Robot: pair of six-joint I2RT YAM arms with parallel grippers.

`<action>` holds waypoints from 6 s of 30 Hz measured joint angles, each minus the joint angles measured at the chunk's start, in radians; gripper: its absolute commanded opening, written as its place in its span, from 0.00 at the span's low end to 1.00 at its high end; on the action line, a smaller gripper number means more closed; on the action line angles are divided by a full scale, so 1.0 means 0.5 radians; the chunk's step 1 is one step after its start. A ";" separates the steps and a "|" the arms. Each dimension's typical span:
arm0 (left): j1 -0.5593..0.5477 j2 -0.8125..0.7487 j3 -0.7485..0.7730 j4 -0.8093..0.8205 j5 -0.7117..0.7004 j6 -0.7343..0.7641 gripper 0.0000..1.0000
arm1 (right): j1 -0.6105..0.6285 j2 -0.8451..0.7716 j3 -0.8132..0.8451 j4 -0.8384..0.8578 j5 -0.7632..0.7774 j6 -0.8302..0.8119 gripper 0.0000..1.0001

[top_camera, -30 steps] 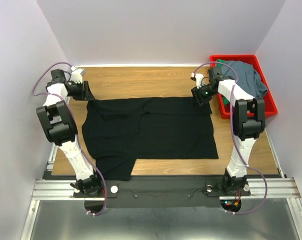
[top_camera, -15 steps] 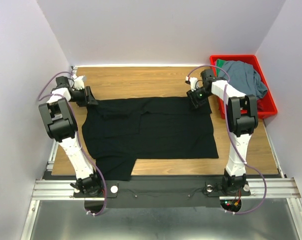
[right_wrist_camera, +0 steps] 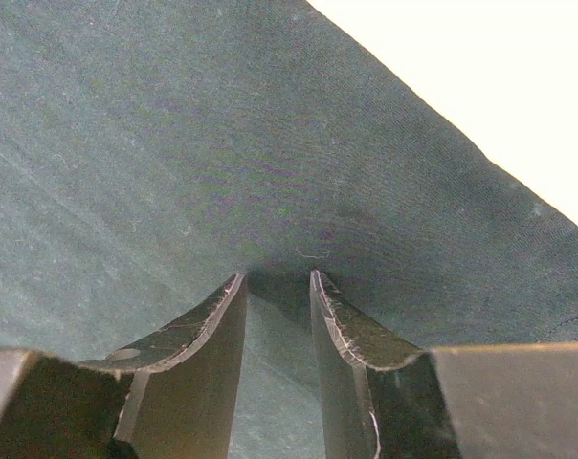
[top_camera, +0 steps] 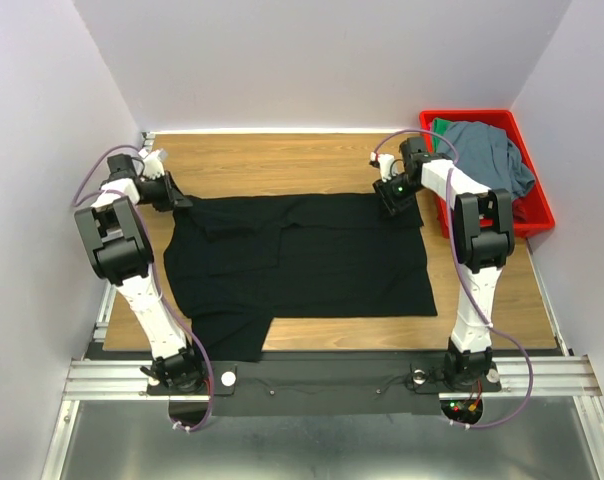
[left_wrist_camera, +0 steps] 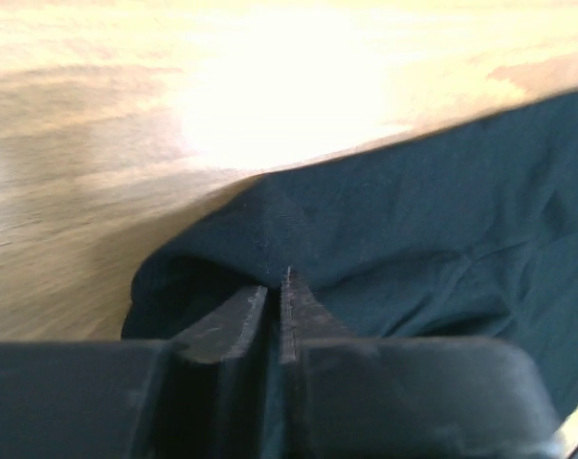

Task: Fold and stack the t-shirts
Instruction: Fold the tshirt

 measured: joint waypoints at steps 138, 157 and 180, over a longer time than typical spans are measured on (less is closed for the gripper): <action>0.039 -1.060 -0.968 -1.045 -0.666 2.892 0.60 | 0.302 -1.211 -1.602 0.090 0.651 -0.539 0.01; -0.220 -1.067 -1.250 -0.719 -0.776 2.844 0.20 | 0.303 -1.178 -1.568 0.056 0.660 -0.525 0.01; -0.071 -1.583 -1.090 -1.295 -0.706 2.869 0.00 | 0.304 -1.664 -1.565 -0.278 0.765 -0.565 0.00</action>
